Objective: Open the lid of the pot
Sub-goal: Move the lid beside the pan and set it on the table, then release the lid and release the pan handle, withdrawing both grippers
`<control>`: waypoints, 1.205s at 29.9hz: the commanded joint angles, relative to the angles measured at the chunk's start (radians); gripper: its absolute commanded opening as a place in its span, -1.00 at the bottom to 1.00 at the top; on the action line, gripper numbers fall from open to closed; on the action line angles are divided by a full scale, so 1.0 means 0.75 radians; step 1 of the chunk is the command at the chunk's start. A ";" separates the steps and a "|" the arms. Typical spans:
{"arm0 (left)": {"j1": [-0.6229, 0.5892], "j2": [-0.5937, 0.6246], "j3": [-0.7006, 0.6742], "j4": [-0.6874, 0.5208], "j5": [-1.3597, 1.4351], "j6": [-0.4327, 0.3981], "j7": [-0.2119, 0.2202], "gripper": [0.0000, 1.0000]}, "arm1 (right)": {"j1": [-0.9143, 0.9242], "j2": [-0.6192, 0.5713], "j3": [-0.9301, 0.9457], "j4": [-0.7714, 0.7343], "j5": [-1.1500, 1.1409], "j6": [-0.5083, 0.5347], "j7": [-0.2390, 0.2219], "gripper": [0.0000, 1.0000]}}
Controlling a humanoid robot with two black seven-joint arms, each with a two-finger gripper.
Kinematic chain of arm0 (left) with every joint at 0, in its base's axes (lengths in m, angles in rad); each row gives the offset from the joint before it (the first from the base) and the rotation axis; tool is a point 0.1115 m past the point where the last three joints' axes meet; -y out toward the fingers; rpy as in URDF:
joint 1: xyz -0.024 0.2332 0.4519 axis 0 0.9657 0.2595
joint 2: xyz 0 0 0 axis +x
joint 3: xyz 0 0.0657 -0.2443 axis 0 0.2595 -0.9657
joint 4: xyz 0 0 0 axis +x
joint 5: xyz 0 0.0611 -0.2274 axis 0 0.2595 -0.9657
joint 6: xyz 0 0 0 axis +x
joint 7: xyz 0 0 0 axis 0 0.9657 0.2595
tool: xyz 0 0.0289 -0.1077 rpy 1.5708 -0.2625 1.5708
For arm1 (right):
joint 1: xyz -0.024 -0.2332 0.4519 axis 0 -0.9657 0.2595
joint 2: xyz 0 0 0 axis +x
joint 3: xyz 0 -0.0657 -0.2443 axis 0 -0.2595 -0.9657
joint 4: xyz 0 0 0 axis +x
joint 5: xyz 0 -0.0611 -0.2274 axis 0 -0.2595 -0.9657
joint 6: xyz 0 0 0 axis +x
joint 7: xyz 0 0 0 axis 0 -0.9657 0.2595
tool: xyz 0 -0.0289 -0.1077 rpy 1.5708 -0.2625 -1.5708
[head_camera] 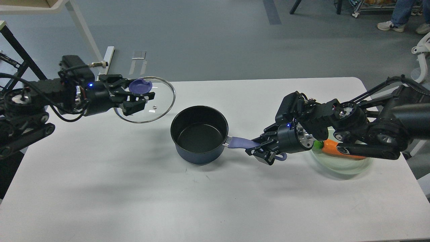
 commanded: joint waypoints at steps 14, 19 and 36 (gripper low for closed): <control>0.426 0.081 0.082 0.244 -0.100 0.256 -0.003 -0.15 | 0.004 -0.008 0.002 -0.002 0.006 0.000 0.000 -0.52; 0.442 0.042 0.082 0.299 -0.100 0.260 -0.003 -0.14 | 0.004 -0.004 0.004 0.000 0.006 0.000 0.000 -0.52; 0.424 0.014 0.082 0.334 -0.147 0.264 -0.003 0.87 | -0.002 -0.018 0.029 -0.002 0.012 -0.008 0.000 0.32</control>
